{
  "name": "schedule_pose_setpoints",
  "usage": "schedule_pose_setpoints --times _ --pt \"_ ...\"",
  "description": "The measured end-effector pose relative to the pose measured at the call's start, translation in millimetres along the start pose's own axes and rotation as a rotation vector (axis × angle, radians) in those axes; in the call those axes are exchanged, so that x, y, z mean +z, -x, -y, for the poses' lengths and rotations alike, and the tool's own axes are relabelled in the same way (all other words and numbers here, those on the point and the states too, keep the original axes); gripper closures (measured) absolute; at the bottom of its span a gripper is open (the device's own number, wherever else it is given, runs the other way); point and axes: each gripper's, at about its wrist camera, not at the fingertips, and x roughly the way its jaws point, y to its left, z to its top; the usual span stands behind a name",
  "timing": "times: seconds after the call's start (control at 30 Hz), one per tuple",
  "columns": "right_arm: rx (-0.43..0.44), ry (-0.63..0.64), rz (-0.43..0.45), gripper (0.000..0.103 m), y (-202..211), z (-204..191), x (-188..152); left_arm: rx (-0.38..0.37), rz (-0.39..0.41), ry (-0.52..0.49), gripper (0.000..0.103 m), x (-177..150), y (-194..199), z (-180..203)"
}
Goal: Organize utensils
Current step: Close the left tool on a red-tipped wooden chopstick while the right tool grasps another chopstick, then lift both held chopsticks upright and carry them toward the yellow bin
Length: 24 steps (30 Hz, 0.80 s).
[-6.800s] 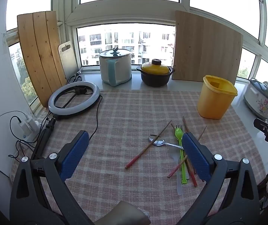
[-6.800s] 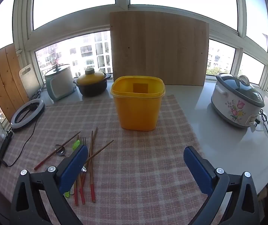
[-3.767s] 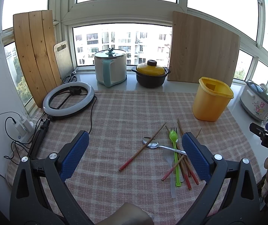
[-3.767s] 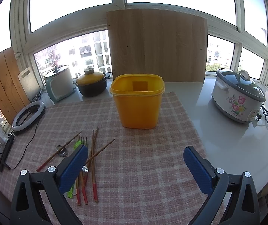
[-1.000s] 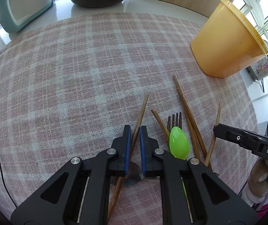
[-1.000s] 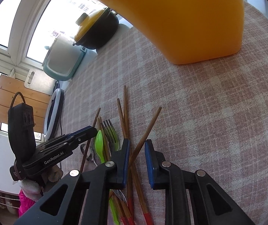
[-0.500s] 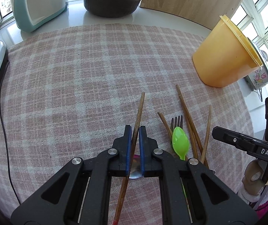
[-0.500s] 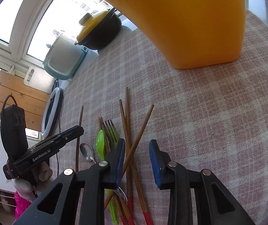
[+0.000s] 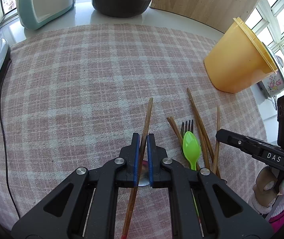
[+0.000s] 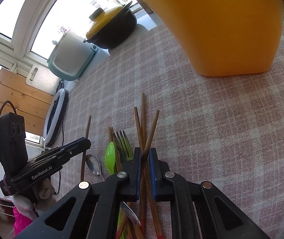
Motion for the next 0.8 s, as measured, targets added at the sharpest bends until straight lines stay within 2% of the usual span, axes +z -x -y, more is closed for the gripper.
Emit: schedule_pose_setpoints --times 0.33,0.8 --pt "-0.033 0.125 0.078 0.099 42 -18 -4 -0.037 0.07 0.016 0.098 -8 39 1" --pt "-0.069 0.29 0.259 0.1 123 -49 -15 -0.124 0.202 0.003 0.099 -15 108 19"
